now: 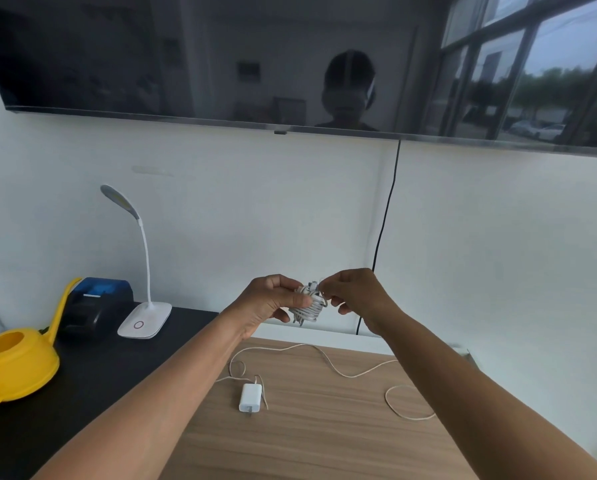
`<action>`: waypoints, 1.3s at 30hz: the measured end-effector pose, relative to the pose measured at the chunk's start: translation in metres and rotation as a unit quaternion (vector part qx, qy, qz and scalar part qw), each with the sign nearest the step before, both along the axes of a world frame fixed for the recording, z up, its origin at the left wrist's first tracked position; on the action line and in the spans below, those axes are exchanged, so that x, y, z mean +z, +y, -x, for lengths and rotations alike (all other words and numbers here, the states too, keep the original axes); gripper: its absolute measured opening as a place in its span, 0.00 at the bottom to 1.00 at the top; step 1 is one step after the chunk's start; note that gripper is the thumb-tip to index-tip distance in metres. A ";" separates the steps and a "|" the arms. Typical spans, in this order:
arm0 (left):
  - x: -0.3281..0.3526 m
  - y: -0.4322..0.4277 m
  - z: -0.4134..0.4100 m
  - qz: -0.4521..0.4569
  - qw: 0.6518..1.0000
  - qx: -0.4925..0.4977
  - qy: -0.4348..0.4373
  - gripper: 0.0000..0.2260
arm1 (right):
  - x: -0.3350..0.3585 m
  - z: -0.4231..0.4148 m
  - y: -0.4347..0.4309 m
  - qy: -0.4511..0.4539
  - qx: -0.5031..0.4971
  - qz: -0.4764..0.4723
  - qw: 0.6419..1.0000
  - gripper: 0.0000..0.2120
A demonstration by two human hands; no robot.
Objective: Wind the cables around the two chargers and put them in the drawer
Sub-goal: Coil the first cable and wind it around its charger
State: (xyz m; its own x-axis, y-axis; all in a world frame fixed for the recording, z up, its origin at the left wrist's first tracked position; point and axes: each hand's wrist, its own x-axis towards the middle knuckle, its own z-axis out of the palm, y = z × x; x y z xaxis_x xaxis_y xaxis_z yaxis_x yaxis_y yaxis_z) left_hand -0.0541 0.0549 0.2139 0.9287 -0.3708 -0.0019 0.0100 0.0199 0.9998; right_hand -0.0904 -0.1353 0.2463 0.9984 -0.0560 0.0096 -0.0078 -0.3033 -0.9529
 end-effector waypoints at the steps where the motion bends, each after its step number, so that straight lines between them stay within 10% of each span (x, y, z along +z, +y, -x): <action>1: 0.000 -0.001 0.000 -0.003 1.000 0.004 -0.003 0.15 | -0.002 0.001 0.001 -0.008 -0.010 -0.003 1.000 0.05; 14: 0.010 -0.004 0.002 -0.072 0.996 -0.011 -0.047 0.20 | -0.021 0.001 -0.009 0.026 0.005 -0.141 0.990 0.09; 31: 0.000 -0.017 0.010 -0.293 0.932 0.029 -0.211 0.25 | -0.005 0.002 -0.009 0.073 0.029 0.085 0.993 0.08; 39: 0.005 -0.017 0.007 -0.224 0.969 -0.010 -0.106 0.26 | -0.024 0.001 -0.004 -0.087 -0.034 0.122 0.988 0.06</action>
